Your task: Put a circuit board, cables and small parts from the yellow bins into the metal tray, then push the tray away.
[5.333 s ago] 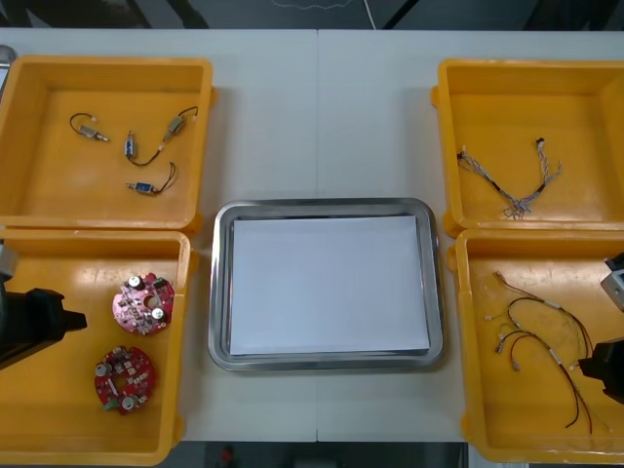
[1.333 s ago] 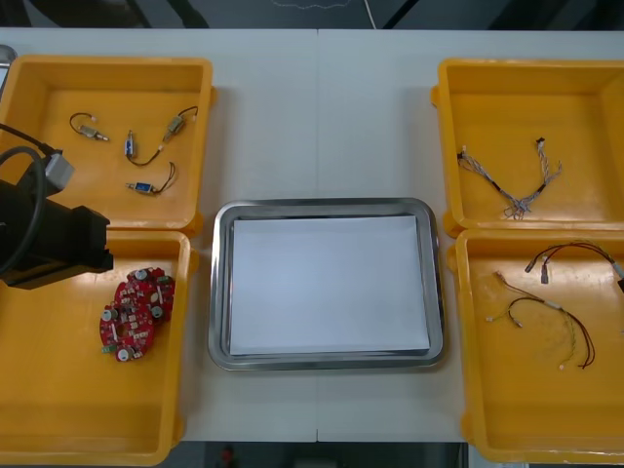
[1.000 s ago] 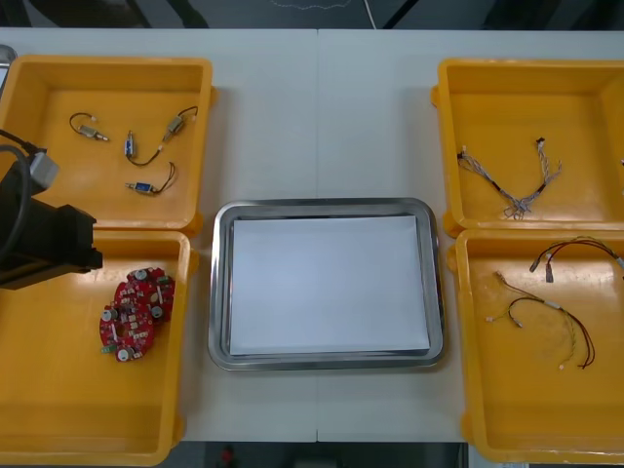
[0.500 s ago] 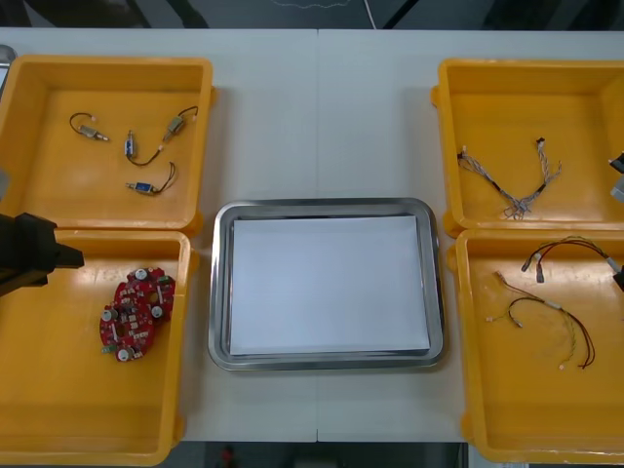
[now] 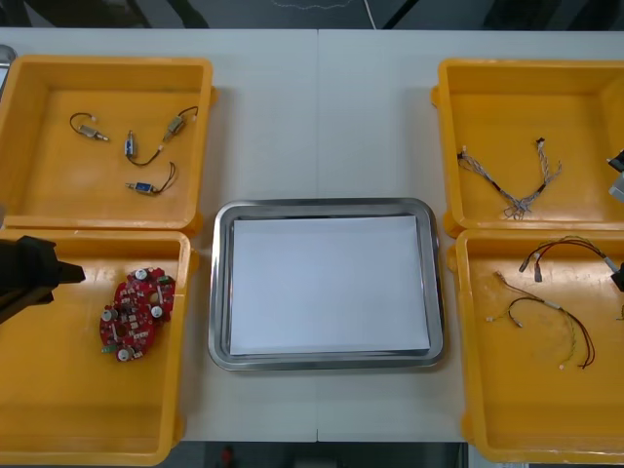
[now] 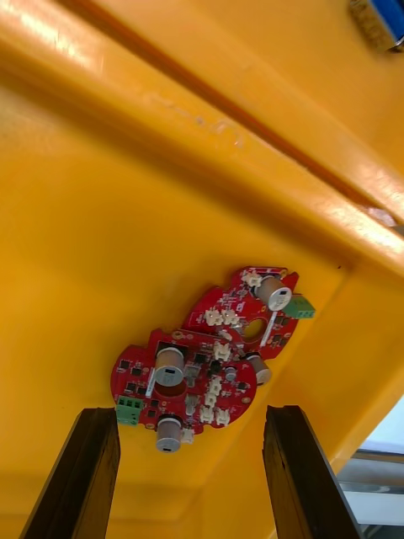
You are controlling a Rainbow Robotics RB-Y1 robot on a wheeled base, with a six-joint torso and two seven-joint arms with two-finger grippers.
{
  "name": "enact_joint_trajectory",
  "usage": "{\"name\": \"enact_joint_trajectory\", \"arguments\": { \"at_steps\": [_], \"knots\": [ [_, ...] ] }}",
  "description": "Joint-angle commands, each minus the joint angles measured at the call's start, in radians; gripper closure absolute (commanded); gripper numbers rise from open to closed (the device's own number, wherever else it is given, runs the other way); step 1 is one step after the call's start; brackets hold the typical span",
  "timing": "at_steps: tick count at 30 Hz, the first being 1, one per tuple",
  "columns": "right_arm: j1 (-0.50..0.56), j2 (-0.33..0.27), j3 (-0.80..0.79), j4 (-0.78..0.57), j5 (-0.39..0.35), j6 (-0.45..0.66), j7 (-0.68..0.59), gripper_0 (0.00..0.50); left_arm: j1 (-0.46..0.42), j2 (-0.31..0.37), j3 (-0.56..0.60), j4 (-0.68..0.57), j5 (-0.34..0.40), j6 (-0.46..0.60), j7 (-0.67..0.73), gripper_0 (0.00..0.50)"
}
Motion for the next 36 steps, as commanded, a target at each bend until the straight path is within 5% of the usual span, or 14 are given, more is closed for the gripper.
{"name": "enact_joint_trajectory", "arguments": {
  "at_steps": [1, 36],
  "knots": [
    [-0.023, -0.036, 0.012, -0.004, -0.009, 0.004, 0.003, 0.5, 0.041, 0.042, -0.044, 0.011, -0.024, -0.033, -0.05, 0.0],
    [-0.023, -0.036, 0.012, -0.004, -0.015, 0.004, 0.002, 0.5, 0.07, 0.037, -0.254, 0.112, -0.134, -0.249, -0.088, 0.0]
  ]
}}
